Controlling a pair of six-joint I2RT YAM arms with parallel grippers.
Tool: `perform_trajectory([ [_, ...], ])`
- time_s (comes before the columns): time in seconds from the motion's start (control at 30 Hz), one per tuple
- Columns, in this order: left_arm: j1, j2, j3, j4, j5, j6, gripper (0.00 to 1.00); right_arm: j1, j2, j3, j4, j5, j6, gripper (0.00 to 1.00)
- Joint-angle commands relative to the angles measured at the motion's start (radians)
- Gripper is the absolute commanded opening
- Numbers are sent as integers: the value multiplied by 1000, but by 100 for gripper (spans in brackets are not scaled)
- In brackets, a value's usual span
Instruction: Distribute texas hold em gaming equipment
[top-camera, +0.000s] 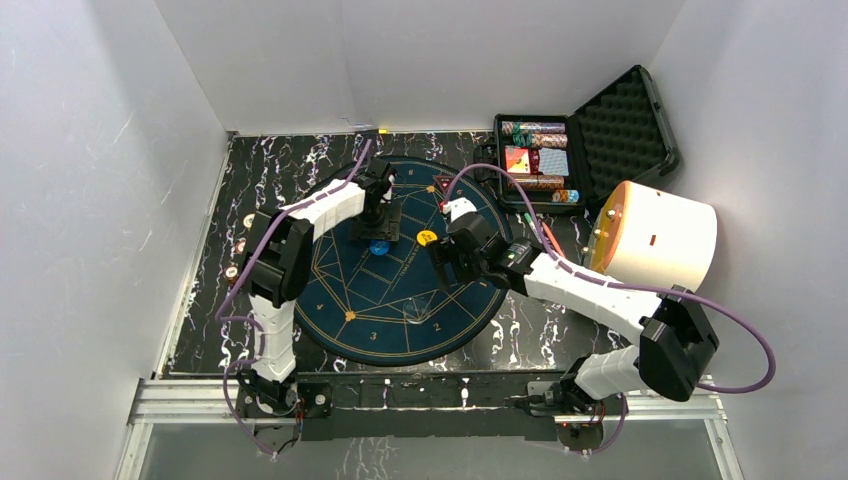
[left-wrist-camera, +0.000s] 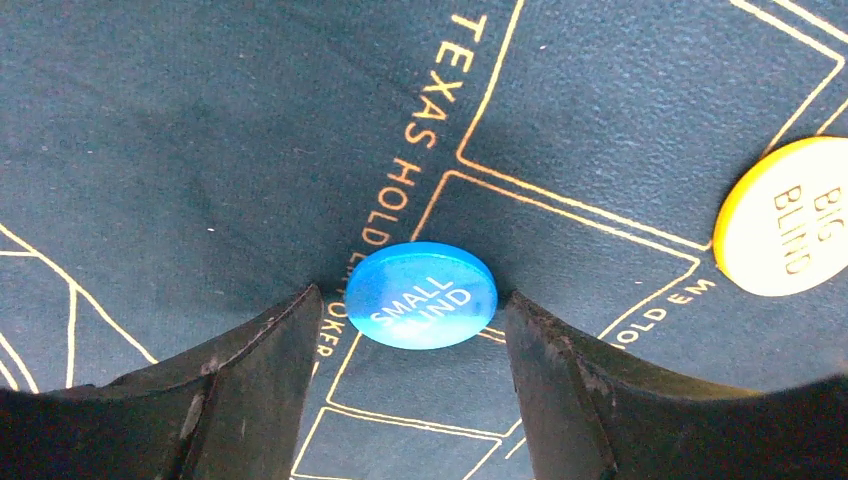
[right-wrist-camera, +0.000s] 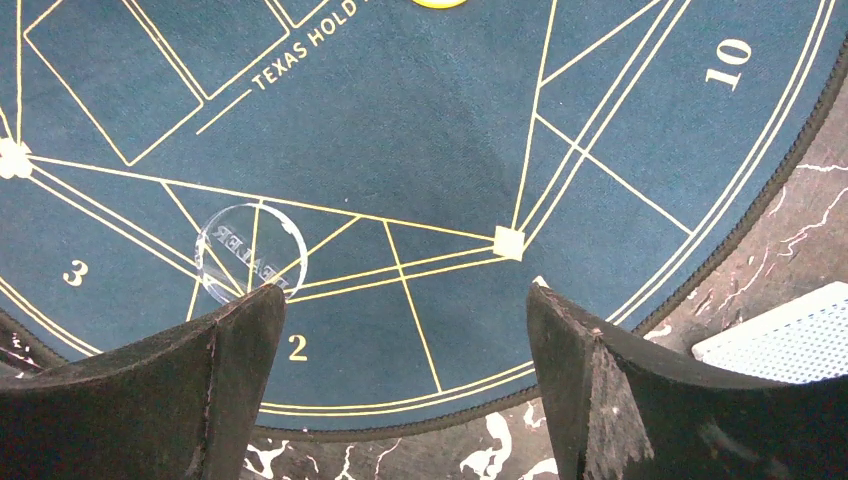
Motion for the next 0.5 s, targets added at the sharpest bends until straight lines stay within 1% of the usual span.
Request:
perform_trajectory([
  [0.0, -10, 0, 11, -30, -83, 8, 65, -12, -27, 0, 25, 1, -25, 99],
  [0.03, -10, -1, 5, -26, -93, 10, 65, -14, -25, -1, 30, -3, -26, 98],
  [0.07, -10, 0, 0, -20, -106, 15, 64, -15, -22, -3, 37, -7, -26, 98],
  [0.13, -9, 2, 0, -21, -128, 20, 58, -16, -10, 1, 39, -16, -26, 98],
  [0.17, -8, 1, 1, -20, -132, 22, 52, -15, -3, 3, 40, -19, -27, 98],
  [0.2, -8, -5, 1, -22, -135, 22, 49, -15, 3, 6, 44, -21, -29, 98],
  [0.23, -8, -18, -4, -22, -139, 20, 48, -16, 12, 9, 50, -24, -33, 98],
  [0.33, 9, -107, -47, -21, -140, 13, 45, -16, 41, 28, 56, -27, -49, 98],
  [0.4, 38, -189, -111, -22, -130, 5, 42, -17, 59, 48, 61, -28, -58, 98],
  [0.47, 77, -282, -179, -21, -119, -2, 41, -19, 76, 61, 73, -31, -66, 98],
])
